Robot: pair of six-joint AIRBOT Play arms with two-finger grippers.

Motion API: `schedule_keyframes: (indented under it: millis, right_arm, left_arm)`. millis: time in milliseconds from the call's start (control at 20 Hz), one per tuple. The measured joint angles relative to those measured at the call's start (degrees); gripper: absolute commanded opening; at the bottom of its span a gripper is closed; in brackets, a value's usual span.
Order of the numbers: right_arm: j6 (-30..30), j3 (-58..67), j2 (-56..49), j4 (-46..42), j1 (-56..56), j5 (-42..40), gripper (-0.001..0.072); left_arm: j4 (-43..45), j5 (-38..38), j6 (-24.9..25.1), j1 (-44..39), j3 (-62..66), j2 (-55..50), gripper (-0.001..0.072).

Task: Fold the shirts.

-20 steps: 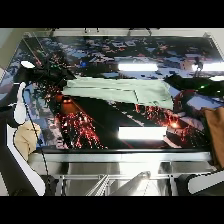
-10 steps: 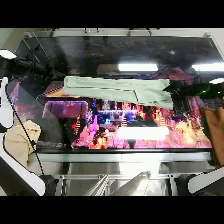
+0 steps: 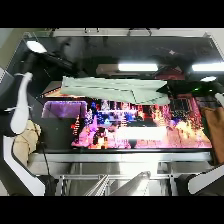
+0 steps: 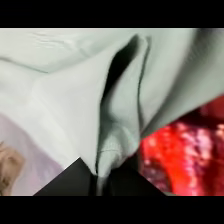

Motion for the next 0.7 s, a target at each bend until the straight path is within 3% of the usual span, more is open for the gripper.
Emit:
schedule_keyframes:
  millis: [450, 700]
  right_arm:
    - [1.86, 3.43, 12.94, 0.35, -8.35, 19.12, 0.0018]
    - [2.12, 3.82, 18.03, 2.97, -8.76, 22.56, 0.0018]
  left_arm:
    - [5.49, 11.61, -5.09, -20.06, 7.15, -14.56, 0.0001]
    - [-0.52, 19.65, -7.82, -24.79, 6.51, -16.9, 0.0002]
